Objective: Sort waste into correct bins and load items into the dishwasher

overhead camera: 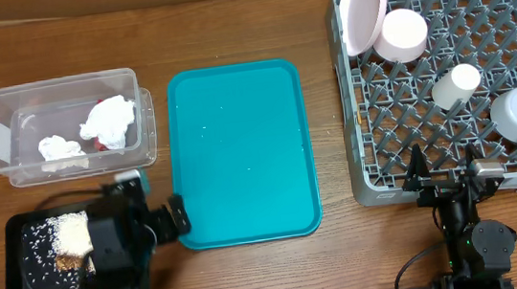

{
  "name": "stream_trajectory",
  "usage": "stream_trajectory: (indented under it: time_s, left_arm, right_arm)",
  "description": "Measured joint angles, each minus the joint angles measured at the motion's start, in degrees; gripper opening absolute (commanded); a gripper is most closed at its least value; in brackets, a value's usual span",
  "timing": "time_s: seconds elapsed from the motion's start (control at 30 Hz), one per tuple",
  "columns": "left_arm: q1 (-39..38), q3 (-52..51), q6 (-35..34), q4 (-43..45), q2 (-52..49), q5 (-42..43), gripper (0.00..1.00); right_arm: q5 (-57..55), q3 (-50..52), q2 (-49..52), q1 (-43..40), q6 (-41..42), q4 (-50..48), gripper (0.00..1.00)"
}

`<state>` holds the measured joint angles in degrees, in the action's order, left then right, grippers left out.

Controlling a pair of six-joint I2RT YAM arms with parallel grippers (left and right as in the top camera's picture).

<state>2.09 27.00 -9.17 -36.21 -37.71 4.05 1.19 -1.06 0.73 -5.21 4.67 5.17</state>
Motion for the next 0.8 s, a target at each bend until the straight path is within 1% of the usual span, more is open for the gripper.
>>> stream_trajectory:
  time_s: [0.17, 0.27, 0.33, 0.47, 0.67, 0.8]
  left_arm:
    - [-0.13, -4.63, 0.39, -0.39, 6.40, -0.42, 1.00]
    - [-0.22, -5.55, 0.39, 1.64, 6.99, -0.42, 1.00]
    - [-0.24, -6.45, 0.39, 4.79, 7.67, -0.42, 1.00]
    - [-0.24, -9.79, 0.42, 13.75, 10.71, -0.42, 1.00]
    - [-0.63, -18.73, 0.44, 23.10, 16.70, -0.33, 1.00]
    - [-2.71, -24.90, 0.39, 30.75, 21.35, -0.17, 1.00]
  right_arm:
    - [0.04, 0.00, 0.00, -0.02, 0.00, 0.00, 1.00]
    - [0.04, 0.00, 0.00, -0.02, 0.00, 0.00, 1.00]
    - [0.02, 0.00, 0.00, 0.00, 0.00, -0.02, 1.00]
    - [0.04, 0.00, 0.00, 0.00, 0.02, -0.02, 1.00]
    - [0.04, 0.00, 0.00, -0.02, -0.02, 0.00, 1.00]
    - [0.07, 0.00, 0.00, -0.02, -0.02, -0.02, 1.00]
